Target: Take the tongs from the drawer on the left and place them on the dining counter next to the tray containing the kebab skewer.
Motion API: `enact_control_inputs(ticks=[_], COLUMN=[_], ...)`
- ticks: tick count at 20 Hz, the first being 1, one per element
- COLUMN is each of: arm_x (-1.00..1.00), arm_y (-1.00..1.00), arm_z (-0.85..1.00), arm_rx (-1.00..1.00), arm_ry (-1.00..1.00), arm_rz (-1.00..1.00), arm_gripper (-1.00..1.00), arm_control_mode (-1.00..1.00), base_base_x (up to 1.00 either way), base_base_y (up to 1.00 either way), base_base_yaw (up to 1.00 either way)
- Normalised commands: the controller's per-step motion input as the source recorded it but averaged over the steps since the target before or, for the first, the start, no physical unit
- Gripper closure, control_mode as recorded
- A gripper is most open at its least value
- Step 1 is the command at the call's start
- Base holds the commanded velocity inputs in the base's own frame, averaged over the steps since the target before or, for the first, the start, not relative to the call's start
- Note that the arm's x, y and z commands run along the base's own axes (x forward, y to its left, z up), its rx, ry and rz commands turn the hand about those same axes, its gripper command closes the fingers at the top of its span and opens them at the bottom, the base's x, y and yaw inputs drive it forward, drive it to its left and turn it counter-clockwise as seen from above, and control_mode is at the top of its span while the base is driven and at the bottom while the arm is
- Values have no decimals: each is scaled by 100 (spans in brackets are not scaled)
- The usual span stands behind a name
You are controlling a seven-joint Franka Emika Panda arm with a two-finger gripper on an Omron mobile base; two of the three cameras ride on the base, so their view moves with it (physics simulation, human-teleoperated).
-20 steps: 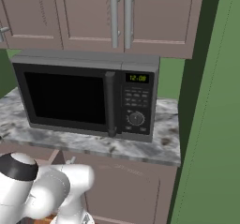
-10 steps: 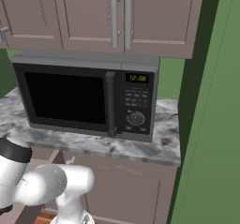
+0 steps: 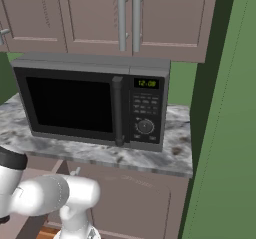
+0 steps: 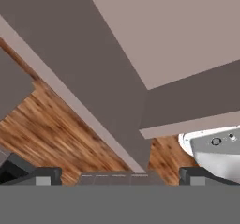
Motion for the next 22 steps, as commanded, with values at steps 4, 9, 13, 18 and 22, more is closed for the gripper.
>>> enact_control_inputs(ticks=[4, 9, 13, 18, 22], arm_x=[9, 16, 19, 29, 34], arm_y=[-6, -9, -16, -7, 0], arm_z=[0, 0, -2, -1, -11], arm_rx=[-10, -6, -3, 0, 0], arm_ry=[-9, -3, -1, 0, -1], arm_rz=[0, 0, 0, 0, 0], arm_gripper=[-100, -100, -100, -100, -100], arm_control_mode=[-100, -100, -100, -100, -100], base_base_x=[0, 0, 0, 0, 0], base_base_y=[0, 0, 0, 0, 0], base_base_yaw=[0, 0, 0, 0, 0])
